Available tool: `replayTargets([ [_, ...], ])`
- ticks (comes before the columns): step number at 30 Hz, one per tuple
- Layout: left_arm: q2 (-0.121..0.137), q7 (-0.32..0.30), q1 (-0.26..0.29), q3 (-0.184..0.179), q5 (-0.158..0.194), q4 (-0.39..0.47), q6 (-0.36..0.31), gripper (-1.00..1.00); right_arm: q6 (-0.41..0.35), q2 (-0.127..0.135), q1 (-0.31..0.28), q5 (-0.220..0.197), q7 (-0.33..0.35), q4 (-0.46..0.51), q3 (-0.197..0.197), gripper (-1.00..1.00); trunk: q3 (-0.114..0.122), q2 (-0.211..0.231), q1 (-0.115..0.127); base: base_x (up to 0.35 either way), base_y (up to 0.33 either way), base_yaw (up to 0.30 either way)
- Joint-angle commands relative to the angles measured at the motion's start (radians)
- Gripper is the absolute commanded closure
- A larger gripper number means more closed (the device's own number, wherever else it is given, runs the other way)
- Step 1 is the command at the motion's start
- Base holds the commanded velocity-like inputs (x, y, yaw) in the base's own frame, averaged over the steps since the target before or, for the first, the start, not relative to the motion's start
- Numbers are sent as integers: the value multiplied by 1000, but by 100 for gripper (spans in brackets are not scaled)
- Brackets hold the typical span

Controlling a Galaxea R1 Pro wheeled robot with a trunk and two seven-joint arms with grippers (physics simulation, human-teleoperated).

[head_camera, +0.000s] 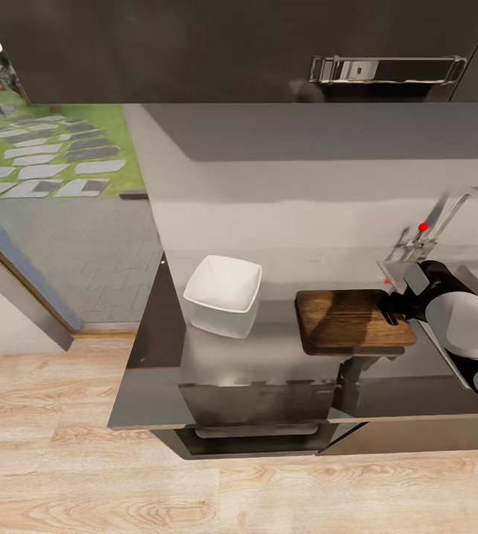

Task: In the kitchen, take the Vidalia onion out of the sink, dice it on the chopping board with the paring knife, put the diced onion into the bowl on the countertop, then place both the paring knife and the chopping board into the sink.

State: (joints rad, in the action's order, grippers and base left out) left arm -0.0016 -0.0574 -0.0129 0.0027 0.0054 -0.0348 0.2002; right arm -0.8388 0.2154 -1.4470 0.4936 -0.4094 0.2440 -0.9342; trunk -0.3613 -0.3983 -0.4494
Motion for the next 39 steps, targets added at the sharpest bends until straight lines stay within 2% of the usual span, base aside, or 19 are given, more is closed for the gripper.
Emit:
replayTargets([
  [1, 0, -2, 1, 0, 1, -2, 6, -100, 0, 0, -1, -6, -7, 0, -4, 100, -1, -2, -1, 0, 0, 0],
  [4, 0, -2, 1, 0, 1, -2, 6, -100, 0, 0, -1, -6, -9, 0, -5, 100, -1, -2, -1, 0, 0, 0],
  [5, 0, -2, 1, 0, 1, -2, 6, -100, 0, 0, -1, -6, -9, 0, -5, -100, -1, -2, -1, 0, 0, 0],
  [31, 2, -2, 1, 0, 1, -2, 5, -100, -8, 1, -1, -7, -15, 10, -3, -100, -1, -2, -1, 0, 0, 0],
  [35, 3, -2, 1, 0, 1, -2, 6, -100, -39, 2, -3, -7, -15, 36, -2, -100, -1, -2, -1, 0, 0, 0],
  [39, 3, -2, 1, 0, 1, -2, 5, -100, -107, 0, -8, -9, -11, 114, 1, -100, -1, -2, -1, 0, 0, 0],
])
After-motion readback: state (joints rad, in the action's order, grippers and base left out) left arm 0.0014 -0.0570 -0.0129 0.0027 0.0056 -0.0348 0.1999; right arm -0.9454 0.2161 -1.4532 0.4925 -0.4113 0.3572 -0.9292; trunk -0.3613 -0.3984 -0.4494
